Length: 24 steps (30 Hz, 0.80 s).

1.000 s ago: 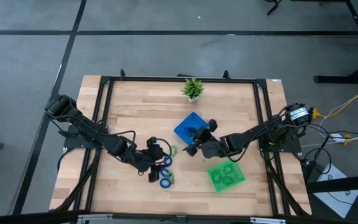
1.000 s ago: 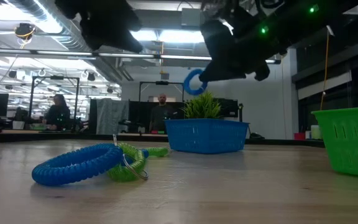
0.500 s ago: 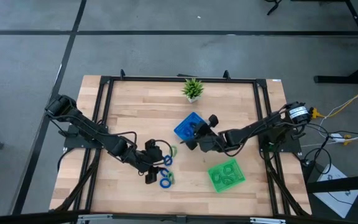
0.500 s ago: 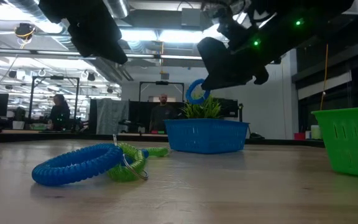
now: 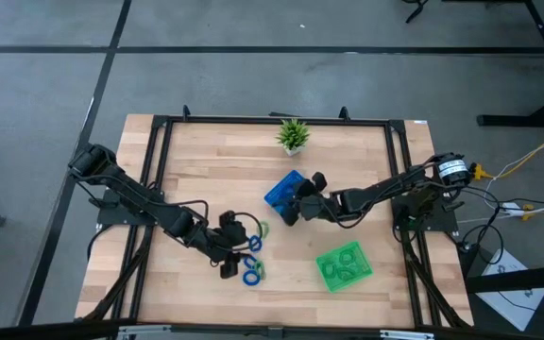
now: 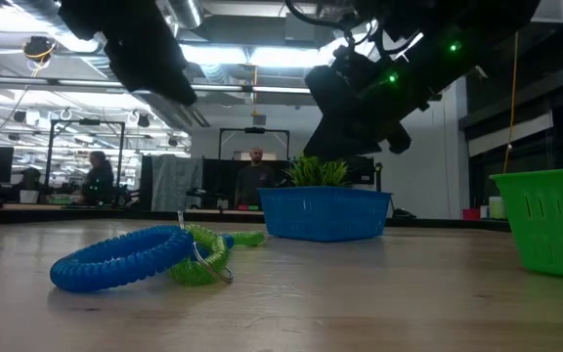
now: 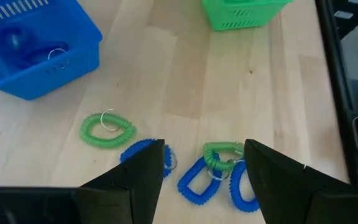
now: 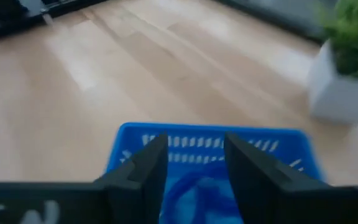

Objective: Sort spring keychains
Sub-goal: Put the blue spring keychain into the blue bin

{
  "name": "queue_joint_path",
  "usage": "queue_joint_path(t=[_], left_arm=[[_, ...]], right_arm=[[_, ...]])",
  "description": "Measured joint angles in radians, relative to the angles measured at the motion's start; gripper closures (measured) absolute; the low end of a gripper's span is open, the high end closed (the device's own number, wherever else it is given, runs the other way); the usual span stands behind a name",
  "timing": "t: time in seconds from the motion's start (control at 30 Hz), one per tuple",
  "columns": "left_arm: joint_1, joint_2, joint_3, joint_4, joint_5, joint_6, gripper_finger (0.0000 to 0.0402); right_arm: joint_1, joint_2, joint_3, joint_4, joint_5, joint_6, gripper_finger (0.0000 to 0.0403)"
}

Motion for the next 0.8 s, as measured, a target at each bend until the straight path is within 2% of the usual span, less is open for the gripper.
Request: queue_joint_path(t=[0.17,0.4,0.53,0.8], left_arm=[[0.0,0.0,0.0,-0.05,-0.054,0.0,0.0187],[0.0,0.005,0.0,-0.075,-0.077,-0.009,0.0187],[0.003,0.041,0.0,-0.074,-0.076,0.002,0.0187],[0.042,0.161,0.0,-0.071,-0.072,0.004,0.0187]], right_arm=[[0.0,0.0,0.0,0.031,-0.161,0.061,0.0222],[0.032,0.0,0.0,0.186,-0.369,0.061,0.0227],[0.095,0.0,0.0,0.27,-0.416,0.037,0.0234],[0.197,0.0,0.0,0.314,-0.416,0.031,0.0238]])
